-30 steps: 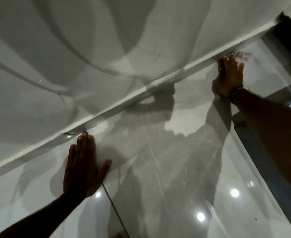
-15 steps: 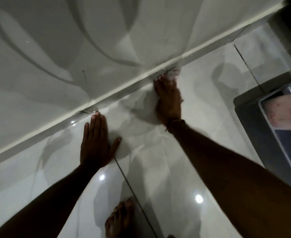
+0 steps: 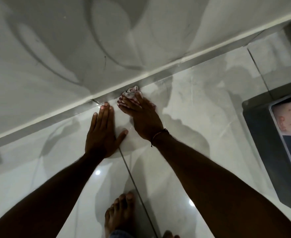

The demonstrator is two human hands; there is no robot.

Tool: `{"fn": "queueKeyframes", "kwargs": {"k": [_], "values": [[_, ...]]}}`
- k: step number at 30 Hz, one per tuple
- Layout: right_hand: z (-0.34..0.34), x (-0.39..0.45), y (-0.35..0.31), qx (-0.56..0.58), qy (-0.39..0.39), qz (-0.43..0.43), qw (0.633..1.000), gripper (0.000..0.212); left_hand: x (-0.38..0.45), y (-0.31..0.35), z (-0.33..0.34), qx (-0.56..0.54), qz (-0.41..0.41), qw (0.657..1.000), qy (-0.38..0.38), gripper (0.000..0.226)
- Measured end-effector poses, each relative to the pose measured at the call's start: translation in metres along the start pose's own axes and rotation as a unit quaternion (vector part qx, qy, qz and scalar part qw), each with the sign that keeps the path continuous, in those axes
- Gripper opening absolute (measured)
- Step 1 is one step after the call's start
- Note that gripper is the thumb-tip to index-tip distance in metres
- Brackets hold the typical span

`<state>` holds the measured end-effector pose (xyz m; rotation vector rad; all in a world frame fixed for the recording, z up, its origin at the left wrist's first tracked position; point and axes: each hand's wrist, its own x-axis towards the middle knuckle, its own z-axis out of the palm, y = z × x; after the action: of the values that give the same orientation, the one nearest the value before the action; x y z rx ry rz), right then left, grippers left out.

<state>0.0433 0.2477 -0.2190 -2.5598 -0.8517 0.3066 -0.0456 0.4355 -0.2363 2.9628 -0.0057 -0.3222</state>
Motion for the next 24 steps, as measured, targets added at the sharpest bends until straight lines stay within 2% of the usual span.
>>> {"fn": "queueKeyframes", "kwargs": {"k": [5,7,9,13,18,24], "values": [[-0.011,0.003,0.051,-0.039,-0.003,-0.013,0.999,0.058,0.001,0.0,-0.002,-0.001,0.005,1.0,0.009,0.1],[-0.023,0.002,0.089,-0.052,0.003,-0.013,0.999,0.058,0.0,0.001,-0.002,0.001,0.003,1.0,0.015,0.099],[-0.043,-0.002,0.122,-0.052,0.034,0.006,0.998,0.064,0.0,0.001,-0.002,0.004,0.003,1.0,0.02,0.099],[-0.083,-0.013,0.178,-0.039,0.12,0.034,0.991,0.063,0.002,0.001,-0.001,0.014,0.006,1.0,0.017,0.101],[-0.117,-0.017,0.234,-0.018,0.153,0.169,0.974,0.055,0.001,0.001,0.001,0.02,0.003,1.0,0.024,0.101],[-0.164,-0.02,0.3,0.035,0.131,0.265,0.955,0.052,0.002,0.001,0.002,0.023,-0.008,1.0,-0.003,0.104]]}}
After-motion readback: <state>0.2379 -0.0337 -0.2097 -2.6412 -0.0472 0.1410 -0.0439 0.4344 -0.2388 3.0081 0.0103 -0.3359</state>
